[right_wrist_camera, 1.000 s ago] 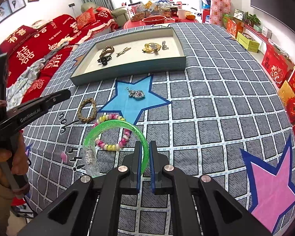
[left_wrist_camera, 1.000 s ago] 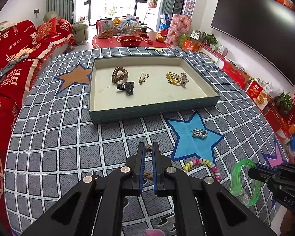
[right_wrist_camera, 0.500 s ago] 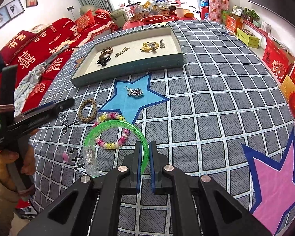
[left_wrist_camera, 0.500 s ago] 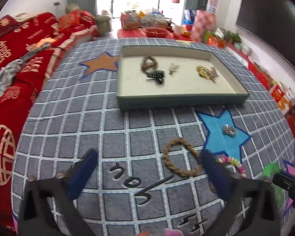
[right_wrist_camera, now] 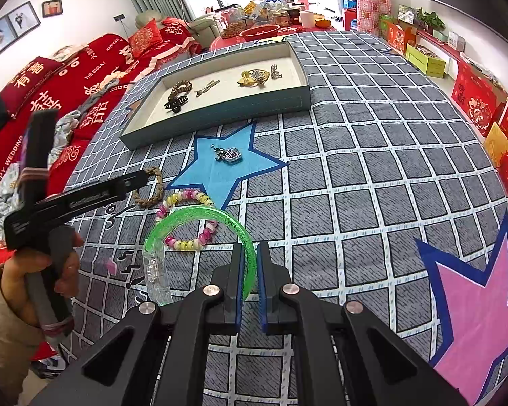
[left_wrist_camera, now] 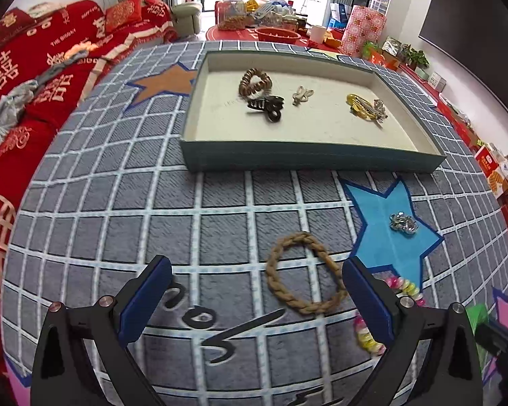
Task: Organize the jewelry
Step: 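Grasp the braided rope bracelet with the left tool while the right holds the green bangle, then carry the bangle and braided bracelet into the tray and open both tools to release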
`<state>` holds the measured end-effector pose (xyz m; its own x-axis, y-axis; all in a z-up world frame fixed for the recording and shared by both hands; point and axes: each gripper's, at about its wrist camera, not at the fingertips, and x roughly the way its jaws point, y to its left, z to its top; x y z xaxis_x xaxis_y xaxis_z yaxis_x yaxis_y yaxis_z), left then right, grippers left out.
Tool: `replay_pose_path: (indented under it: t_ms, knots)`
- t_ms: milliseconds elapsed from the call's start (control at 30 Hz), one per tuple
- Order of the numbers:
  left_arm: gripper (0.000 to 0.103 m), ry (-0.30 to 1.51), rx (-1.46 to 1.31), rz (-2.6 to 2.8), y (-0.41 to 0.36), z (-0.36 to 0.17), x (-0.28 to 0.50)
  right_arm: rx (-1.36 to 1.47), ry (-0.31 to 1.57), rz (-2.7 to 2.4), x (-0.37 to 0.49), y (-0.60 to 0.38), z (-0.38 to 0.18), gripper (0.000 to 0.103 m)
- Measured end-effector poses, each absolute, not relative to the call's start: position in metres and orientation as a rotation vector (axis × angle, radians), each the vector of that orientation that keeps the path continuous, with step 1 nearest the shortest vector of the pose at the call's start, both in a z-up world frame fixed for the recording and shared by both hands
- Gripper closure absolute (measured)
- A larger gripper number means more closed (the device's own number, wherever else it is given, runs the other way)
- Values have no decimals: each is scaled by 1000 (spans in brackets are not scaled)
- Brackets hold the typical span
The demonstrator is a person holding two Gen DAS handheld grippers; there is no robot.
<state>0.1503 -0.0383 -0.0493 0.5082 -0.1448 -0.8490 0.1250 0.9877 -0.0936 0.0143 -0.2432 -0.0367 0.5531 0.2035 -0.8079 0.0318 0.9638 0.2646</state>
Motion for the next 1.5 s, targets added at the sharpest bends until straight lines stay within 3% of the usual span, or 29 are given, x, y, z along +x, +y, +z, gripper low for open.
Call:
replay_pose_path:
  t_ms: [300, 333, 400, 467, 500, 1000, 1500]
  knots:
    - [0, 1059, 46, -87, -58, -63, 149, 279, 972, 97, 13, -249, -36, 95]
    - [4, 1051, 45, -99, -58, -62, 147, 279, 971, 96, 13, -249, -36, 95]
    - [22, 1029, 58, -122, -60, -59, 142, 282, 970, 94, 14, -251, -36, 95]
    - [66, 1013, 71, -154, -61, -55, 140, 286, 969, 92, 14, -252, -36, 95]
    - [78, 1010, 74, -174, -61, -54, 139, 288, 968, 90, 14, -252, -36, 95]
    - [79, 947, -24, -296, -37, -27, 127, 283, 932, 89, 31, -260, -17, 95]
    - [79, 829, -16, -332, -36, 29, 166, 221, 867, 105, 110, -262, 34, 95]
